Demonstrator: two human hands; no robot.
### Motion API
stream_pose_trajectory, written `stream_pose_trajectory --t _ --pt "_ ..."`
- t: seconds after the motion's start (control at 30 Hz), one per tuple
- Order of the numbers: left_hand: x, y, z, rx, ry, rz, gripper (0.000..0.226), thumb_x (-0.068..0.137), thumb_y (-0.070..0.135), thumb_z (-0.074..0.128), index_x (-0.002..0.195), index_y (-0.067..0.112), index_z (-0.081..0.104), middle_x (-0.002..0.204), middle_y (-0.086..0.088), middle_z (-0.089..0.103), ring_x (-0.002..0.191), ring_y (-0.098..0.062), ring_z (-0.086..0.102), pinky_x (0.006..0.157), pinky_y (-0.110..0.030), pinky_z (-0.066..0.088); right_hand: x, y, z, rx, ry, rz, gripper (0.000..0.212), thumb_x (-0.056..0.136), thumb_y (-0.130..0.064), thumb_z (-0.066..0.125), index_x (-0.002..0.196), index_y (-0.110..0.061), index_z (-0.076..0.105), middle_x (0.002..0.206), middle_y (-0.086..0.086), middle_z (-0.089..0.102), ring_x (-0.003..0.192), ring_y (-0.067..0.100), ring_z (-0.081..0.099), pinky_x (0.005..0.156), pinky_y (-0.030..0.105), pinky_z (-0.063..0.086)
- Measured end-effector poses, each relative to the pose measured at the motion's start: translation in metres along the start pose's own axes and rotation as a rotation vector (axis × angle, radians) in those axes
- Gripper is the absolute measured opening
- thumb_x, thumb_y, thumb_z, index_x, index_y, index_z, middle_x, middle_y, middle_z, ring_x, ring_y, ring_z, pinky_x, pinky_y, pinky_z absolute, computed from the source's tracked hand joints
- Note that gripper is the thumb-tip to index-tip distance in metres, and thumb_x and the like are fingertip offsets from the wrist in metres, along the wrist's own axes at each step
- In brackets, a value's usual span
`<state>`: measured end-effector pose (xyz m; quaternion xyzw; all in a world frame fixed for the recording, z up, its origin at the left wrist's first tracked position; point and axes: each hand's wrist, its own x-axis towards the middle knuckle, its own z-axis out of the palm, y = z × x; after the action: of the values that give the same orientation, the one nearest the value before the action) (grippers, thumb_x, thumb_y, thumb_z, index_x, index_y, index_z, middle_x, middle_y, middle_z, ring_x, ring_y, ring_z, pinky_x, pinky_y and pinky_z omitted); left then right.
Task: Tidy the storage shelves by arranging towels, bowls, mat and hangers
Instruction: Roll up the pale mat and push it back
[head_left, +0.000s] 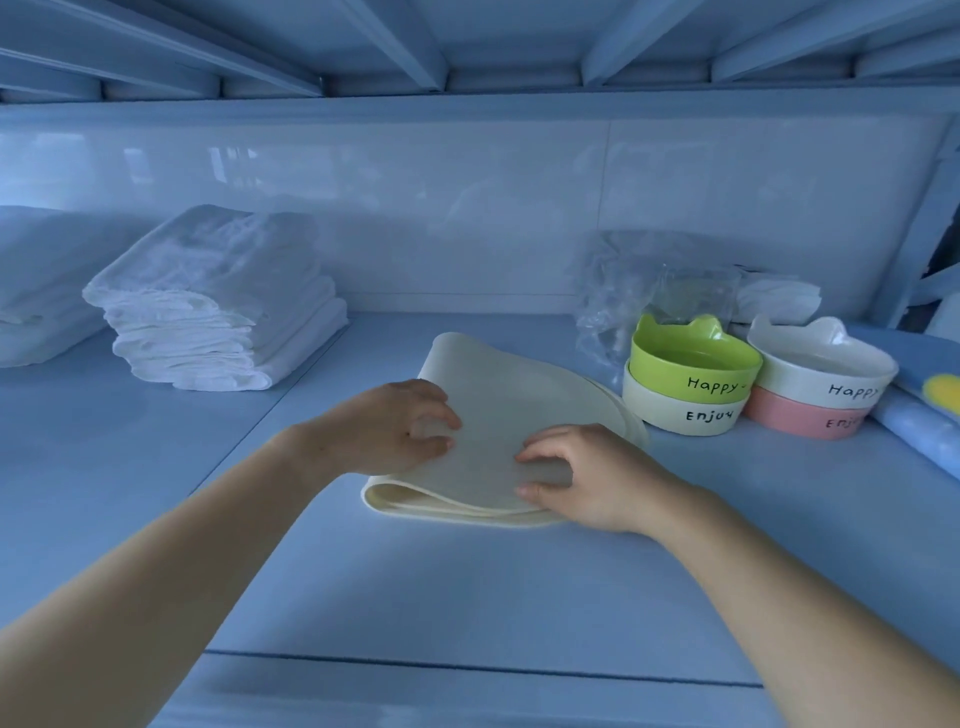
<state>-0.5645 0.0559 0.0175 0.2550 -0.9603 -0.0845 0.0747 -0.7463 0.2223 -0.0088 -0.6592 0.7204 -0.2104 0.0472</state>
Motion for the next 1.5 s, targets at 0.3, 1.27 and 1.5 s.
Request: stream_pose_trajectory --t 0.3,1.27,1.5 --pt "0.044 -0.029 -0.009 0.066 -0.030 0.224 0.056 0.083 -0.003 0.041 0.115 0.038 0.062 0.133 0.015 0.046 0.120 -0.011 0.043 0.096 -0.017 0.030 0.059 0.004 -0.010 -0.130 -0.092 0.125 0.040 0.082 -0.042 0.063 0.119 -0.026 0.061 0.128 -0.007 0.058 0.119 0.014 0.051 0.101 0.028 0.040" --pt "0.085 -0.091 0.011 0.277 0.364 0.836 0.062 0.058 -0.004 0.080 0.110 0.028 0.069 0.106 -0.001 0.070 0.088 -0.018 0.069 0.062 -0.027 0.057 0.079 0.013 0.012 -0.184 -0.034 0.212 0.049 0.090 -0.048 0.049 0.136 -0.033 0.045 0.151 -0.011 0.031 0.138 0.005 0.028 0.113 0.021 0.021" --pt "0.120 -0.097 0.007 0.281 0.402 0.731 0.056 0.062 0.003 0.083 0.110 0.029 0.070 0.110 -0.002 0.069 0.092 -0.019 0.068 0.063 -0.026 0.056 0.107 0.025 -0.001 -0.174 -0.034 0.215 0.049 0.089 -0.042 0.056 0.135 -0.029 0.047 0.151 -0.008 0.033 0.138 0.007 0.029 0.112 0.017 0.020"
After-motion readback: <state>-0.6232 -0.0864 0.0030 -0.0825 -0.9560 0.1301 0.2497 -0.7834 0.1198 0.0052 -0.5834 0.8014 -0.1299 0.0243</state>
